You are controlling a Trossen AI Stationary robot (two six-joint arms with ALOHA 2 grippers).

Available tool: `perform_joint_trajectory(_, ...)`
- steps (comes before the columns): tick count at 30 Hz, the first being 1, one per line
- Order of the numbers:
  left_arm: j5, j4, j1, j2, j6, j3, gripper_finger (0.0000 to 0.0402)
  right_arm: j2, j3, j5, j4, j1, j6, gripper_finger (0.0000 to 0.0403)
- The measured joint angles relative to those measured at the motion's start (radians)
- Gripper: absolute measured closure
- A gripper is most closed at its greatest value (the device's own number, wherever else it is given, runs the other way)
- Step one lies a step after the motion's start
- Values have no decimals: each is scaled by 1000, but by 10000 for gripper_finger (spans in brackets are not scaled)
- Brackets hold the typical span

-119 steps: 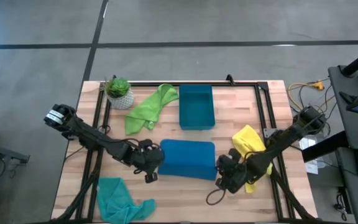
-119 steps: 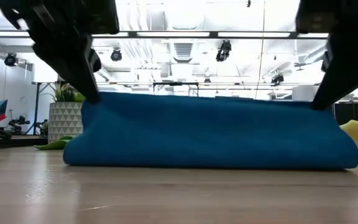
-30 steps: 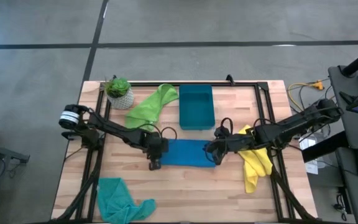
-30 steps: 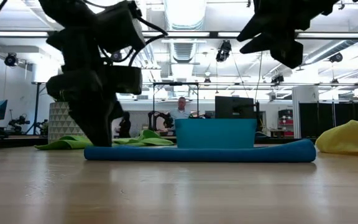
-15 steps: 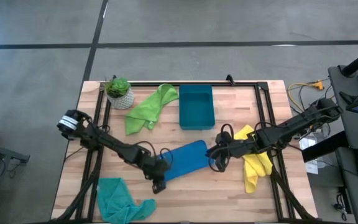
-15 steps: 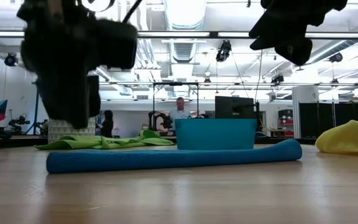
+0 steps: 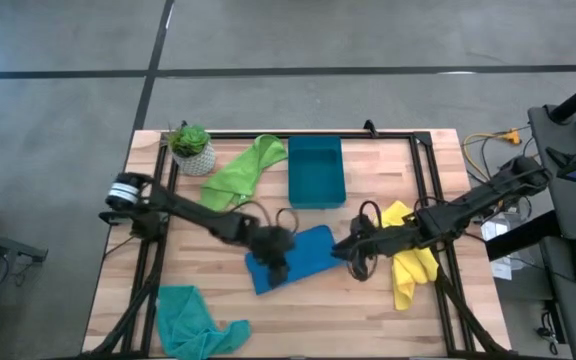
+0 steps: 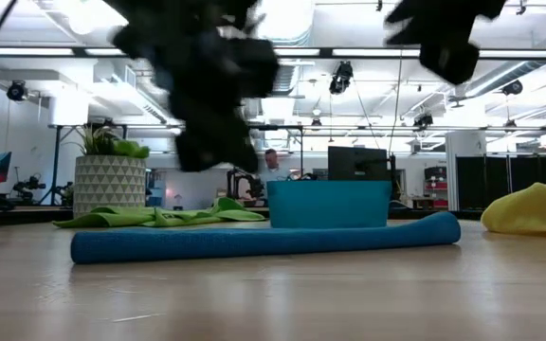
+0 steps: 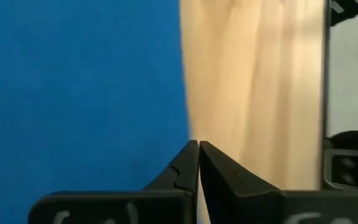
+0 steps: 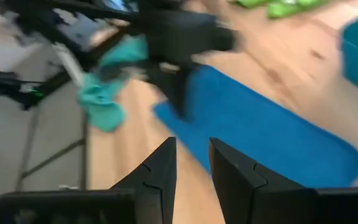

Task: Fold microfiber towels
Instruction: Fold the blue microfiber cloth

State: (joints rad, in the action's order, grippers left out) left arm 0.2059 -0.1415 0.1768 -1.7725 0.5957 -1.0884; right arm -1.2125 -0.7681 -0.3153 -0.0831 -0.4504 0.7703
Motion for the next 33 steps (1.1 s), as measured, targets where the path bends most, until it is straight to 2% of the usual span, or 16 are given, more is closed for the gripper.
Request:
perform_joint_trajectory(3, 5, 8, -50, -98, -166, -106, 402, 23, -5, -10, 19, -47, 3, 314)
perform_joint_trajectory(7, -15, -2, -82, -238, -381, -265, 402, 50, -18, -96, 21, -122, 25, 314)
perform_joint_trajectory(11, -61, -20, -105, -344, -473, -402, 402, 67, -24, -195, 21, -190, 59, 314)
perform_joint_trajectory(15, -130, -106, -125, -413, -483, -494, 401, 68, -23, -260, 16, -242, 115, 314)
perform_joint_trajectory(18, -135, -167, -137, -443, -501, -526, 401, 66, -23, -285, 15, -266, 132, 314)
perform_joint_trajectory(26, -143, -212, -176, -457, -497, -523, 401, 66, -23, -318, 9, -274, 102, 314)
perform_joint_trajectory(28, -223, -257, -189, -456, -454, -529, 401, 66, -23, -318, 1, -273, 97, 314)
perform_joint_trajectory(31, -393, -413, -212, -445, -347, -554, 401, 65, -23, -335, -43, -272, 142, 314)
perform_joint_trajectory(33, -435, -465, -219, -418, -342, -553, 401, 65, -23, -348, -79, -271, 198, 314)
